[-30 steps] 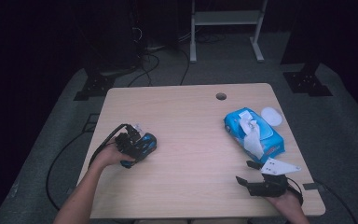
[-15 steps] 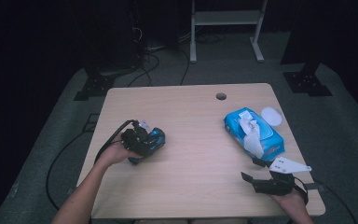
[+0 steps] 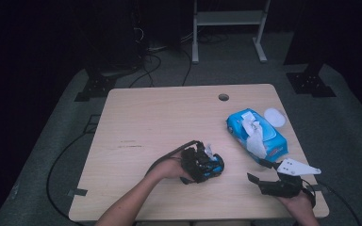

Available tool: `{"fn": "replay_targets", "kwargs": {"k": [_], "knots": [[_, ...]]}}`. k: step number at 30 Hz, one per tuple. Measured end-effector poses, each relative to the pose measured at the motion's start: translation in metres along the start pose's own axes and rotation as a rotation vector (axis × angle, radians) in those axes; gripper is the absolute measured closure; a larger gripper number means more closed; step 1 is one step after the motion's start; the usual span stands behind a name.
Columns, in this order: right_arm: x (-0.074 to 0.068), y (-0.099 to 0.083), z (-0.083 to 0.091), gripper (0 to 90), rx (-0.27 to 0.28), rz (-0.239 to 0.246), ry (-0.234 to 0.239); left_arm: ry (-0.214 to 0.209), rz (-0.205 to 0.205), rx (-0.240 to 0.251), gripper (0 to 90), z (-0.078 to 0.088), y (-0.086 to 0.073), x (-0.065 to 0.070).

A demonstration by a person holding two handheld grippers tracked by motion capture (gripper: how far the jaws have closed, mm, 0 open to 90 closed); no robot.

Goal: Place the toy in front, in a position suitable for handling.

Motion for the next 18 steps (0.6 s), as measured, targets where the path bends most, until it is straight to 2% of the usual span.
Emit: {"fn": "replay_targets", "kwargs": {"k": [3, 5, 6, 7, 8, 9, 10, 11, 12, 13, 14, 15, 16, 18], "knots": [[0.001, -0.002, -0.001, 26.9, -0.013, 0.002, -0.003, 0.019, -0.019, 0.002, 25.8, -0.002, 0.0, 0.002], [0.001, 0.003, 0.0, 26.9, 0.003, 0.0, -0.008, 0.026, -0.026, 0.025, 24.6, 0.001, -0.002, 0.002], [0.002, 0.008, 0.001, 26.9, 0.018, 0.0, -0.012, 0.026, -0.026, 0.025, 17.6, 0.001, -0.002, 0.002], [0.003, 0.013, 0.002, 26.9, 0.024, 0.01, -0.025, 0.03, 0.007, 0.086, 13.6, 0.009, -0.004, 0.003], [0.003, 0.013, 0.002, 26.9, 0.024, 0.01, -0.025, 0.03, 0.007, 0.086, 12.5, 0.009, -0.004, 0.003], [0.009, 0.026, 0.002, 26.9, 0.023, 0.029, -0.079, 0.019, 0.028, 0.17, 11.0, 0.018, -0.01, 0.007], [0.014, 0.032, 0.001, 26.9, 0.011, 0.024, -0.101, 0.029, 0.033, 0.203, 9.8, 0.022, -0.015, 0.009], [0.02, 0.038, -0.002, 26.9, 0.005, 0.029, -0.126, 0.047, 0.025, 0.224, 9.8, 0.026, -0.021, 0.012], [0.02, 0.038, -0.002, 26.9, 0.005, 0.029, -0.126, 0.047, 0.025, 0.224, 9.8, 0.026, -0.021, 0.012], [0.035, 0.048, -0.01, 26.8, -0.028, 0.042, -0.186, 0.067, 0.041, 0.283, 9.7, 0.032, -0.036, 0.018], [0.044, 0.051, -0.016, 26.9, -0.046, 0.038, -0.211, 0.067, 0.041, 0.283, 9.8, 0.032, -0.036, 0.018], [0.053, 0.054, -0.023, 26.9, -0.048, 0.022, -0.224, 0.088, 0.065, 0.329, 9.7, 0.037, -0.052, 0.021], [0.053, 0.054, -0.023, 26.9, -0.048, 0.022, -0.224, 0.088, 0.065, 0.329, 9.7, 0.037, -0.052, 0.021], [0.071, 0.055, -0.04, 26.8, -0.095, -0.036, -0.246, 0.111, 0.091, 0.36, 9.8, 0.042, -0.067, 0.02]]}}
Point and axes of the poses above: each handheld gripper's, and its own axes: z roughly backward along the jaws, y roughly out of its top, x roughly to its right, the point moved 4 cm from there along -z, roughly forward along the jaws, and after that the axes turned 2 degrees about x, right-handed, at the moved point
